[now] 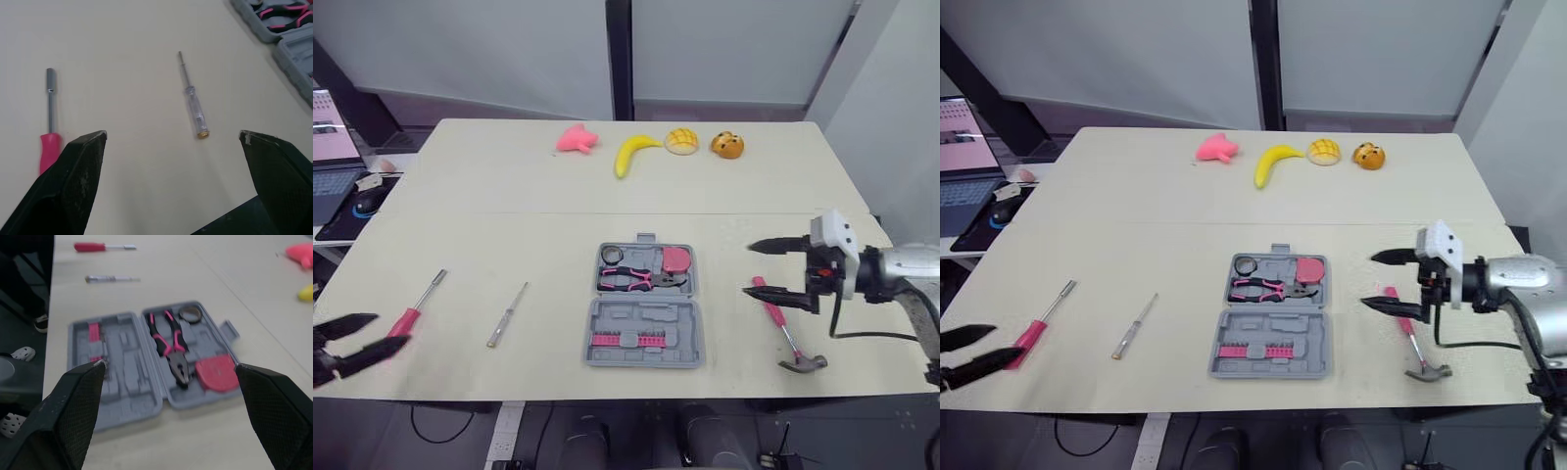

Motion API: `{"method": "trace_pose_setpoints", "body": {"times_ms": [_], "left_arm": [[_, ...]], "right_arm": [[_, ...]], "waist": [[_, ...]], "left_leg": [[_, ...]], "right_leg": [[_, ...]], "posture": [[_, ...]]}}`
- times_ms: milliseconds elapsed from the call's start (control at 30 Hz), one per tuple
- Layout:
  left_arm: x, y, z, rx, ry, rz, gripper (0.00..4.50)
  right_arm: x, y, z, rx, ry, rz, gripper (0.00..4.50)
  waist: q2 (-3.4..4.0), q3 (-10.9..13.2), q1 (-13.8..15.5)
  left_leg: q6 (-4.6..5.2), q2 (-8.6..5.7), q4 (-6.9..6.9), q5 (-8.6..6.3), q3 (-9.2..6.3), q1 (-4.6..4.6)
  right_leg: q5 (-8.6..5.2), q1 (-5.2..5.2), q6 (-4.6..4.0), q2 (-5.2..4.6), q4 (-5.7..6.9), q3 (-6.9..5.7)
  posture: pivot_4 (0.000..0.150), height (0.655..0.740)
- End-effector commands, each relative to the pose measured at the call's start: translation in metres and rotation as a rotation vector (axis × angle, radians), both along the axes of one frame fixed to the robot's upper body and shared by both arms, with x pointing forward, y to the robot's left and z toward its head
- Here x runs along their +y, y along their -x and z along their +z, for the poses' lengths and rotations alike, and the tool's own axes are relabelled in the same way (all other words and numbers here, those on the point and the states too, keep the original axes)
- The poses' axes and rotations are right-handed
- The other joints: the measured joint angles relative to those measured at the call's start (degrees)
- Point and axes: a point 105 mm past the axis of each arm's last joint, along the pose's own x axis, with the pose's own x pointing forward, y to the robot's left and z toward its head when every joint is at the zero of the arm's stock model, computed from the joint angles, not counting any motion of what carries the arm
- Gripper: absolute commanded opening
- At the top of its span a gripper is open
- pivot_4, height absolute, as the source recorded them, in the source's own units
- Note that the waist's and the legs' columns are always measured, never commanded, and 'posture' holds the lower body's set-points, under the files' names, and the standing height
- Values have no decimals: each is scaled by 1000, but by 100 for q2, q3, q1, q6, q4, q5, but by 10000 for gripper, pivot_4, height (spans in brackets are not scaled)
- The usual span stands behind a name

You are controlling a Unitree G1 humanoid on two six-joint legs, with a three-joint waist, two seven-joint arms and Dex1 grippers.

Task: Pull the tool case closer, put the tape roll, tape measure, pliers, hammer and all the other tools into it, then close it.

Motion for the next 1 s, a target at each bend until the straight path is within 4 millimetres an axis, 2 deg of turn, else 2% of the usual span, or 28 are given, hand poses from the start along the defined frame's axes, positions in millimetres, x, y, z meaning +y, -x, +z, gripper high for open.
{"method": "trace_pose_setpoints", "body": {"times_ms": [33,133,200,333,600,800,900,1000], "left_arm": [[-18,20,0,-9,-20,40,45000],[-28,34,-12,3,-22,84,45000],[-31,38,-16,3,-36,96,45000],[-35,31,-21,-43,-60,133,45000],[-60,-30,-35,-118,-73,134,45000],[-75,-65,-50,-104,-69,167,45000],[-82,-80,-65,-71,-110,171,45000],[-86,-94,-71,-77,-149,186,45000]], "right_arm": [[30,8,13,-55,-27,137,44770],[49,13,20,-80,-50,208,44770],[53,13,23,-87,-59,219,44770],[56,13,24,-90,-61,231,44770],[53,14,20,-80,-54,178,44770],[49,12,20,-88,-55,122,44770],[46,14,18,-91,-43,101,44770],[45,13,19,-91,-42,84,44770]], "waist": [[-6,-1,21],[-10,-3,123],[-14,-6,218],[-18,-8,291],[-20,-10,298],[-20,-10,269],[-20,-10,293],[-20,-10,298]], "left_leg": [[0,0,0,0,-3,0],[0,-6,2,0,-9,-1],[0,-6,5,0,-12,1],[-1,-6,8,0,-12,10],[-1,-5,6,0,-14,13],[0,-5,3,0,-14,16],[0,-6,4,0,-16,15],[0,-7,5,0,-16,15]], "right_leg": [[0,0,0,0,1,-1],[0,5,0,-1,-2,-8],[-1,10,0,-1,-5,-13],[-2,25,-1,-1,-10,-16],[0,29,-1,2,-10,-18],[1,29,-2,3,-8,-17],[1,29,-1,2,-8,-19],[1,30,-1,2,-8,-19]], "posture": [[1500,7400],[1500,7400],[1500,7400],[1500,7400],[1500,7400],[1500,7400],[1500,7400],[1500,7400]]}}
